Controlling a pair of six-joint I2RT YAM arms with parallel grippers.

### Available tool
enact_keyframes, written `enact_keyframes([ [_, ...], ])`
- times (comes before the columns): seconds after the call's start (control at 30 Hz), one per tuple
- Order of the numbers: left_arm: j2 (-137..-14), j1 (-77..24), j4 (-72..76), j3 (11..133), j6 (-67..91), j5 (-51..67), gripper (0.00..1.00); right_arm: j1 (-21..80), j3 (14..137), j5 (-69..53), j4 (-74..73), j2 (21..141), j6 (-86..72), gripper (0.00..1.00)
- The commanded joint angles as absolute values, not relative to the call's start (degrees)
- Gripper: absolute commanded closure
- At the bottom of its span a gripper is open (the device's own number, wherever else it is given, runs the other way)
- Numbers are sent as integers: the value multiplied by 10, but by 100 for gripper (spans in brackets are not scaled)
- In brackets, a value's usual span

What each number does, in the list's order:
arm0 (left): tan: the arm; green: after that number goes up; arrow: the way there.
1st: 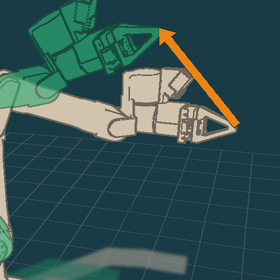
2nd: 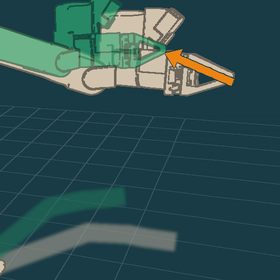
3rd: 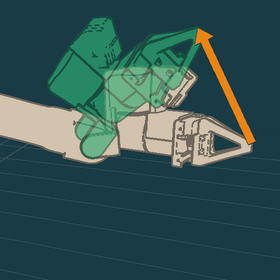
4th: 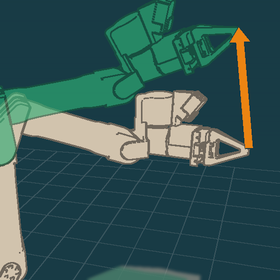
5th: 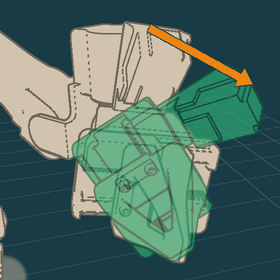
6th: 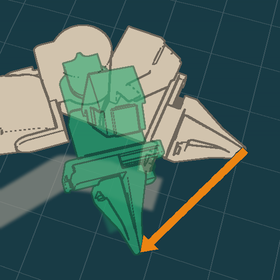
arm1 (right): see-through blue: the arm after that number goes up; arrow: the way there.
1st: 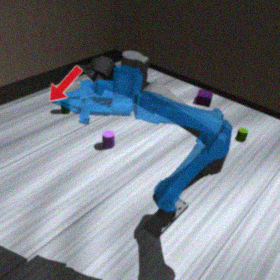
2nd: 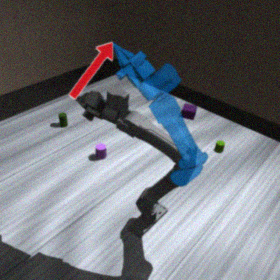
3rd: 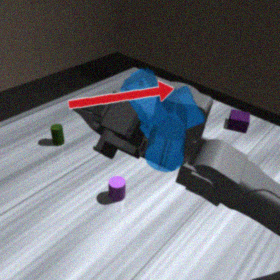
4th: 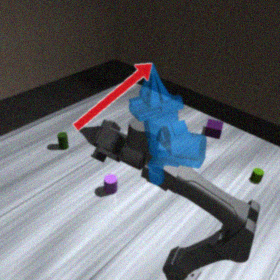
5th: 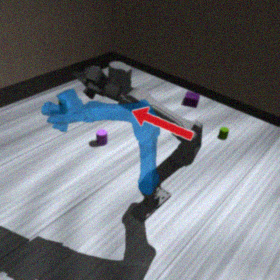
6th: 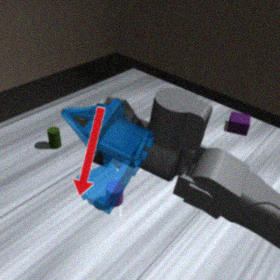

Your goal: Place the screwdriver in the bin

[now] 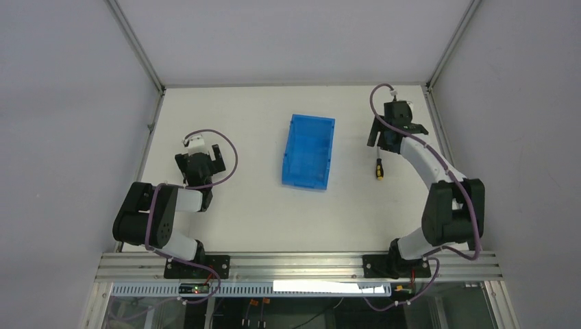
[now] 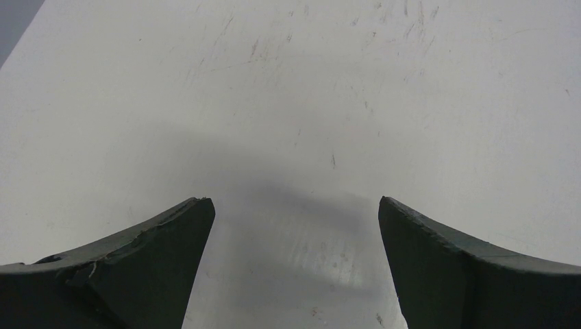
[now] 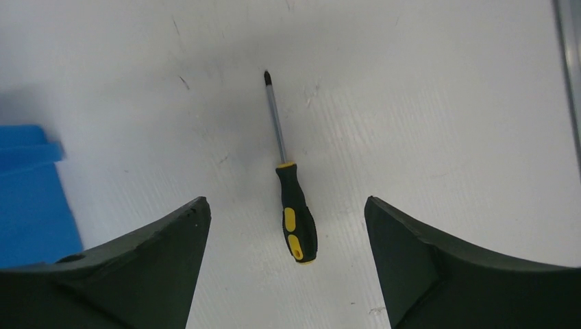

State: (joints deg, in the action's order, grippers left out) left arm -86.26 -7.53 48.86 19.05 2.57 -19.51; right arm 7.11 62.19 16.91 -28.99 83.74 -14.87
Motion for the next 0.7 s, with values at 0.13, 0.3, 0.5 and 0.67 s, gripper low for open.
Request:
enact_keyframes([
  [0.13,-864,-78,501,200,32,-205,1,52,693,86,-412,993,-112,22],
  [0.3,-864,-77,501,200,32,-205,1,49,701,72,-406,1049,-106,40],
  [0.5,-863,-78,501,200,33,-205,1,49,694,63,-406,1057,-106,89],
  [0.67,-864,-77,501,200,32,-205,1,50,723,65,-453,1004,-112,100],
])
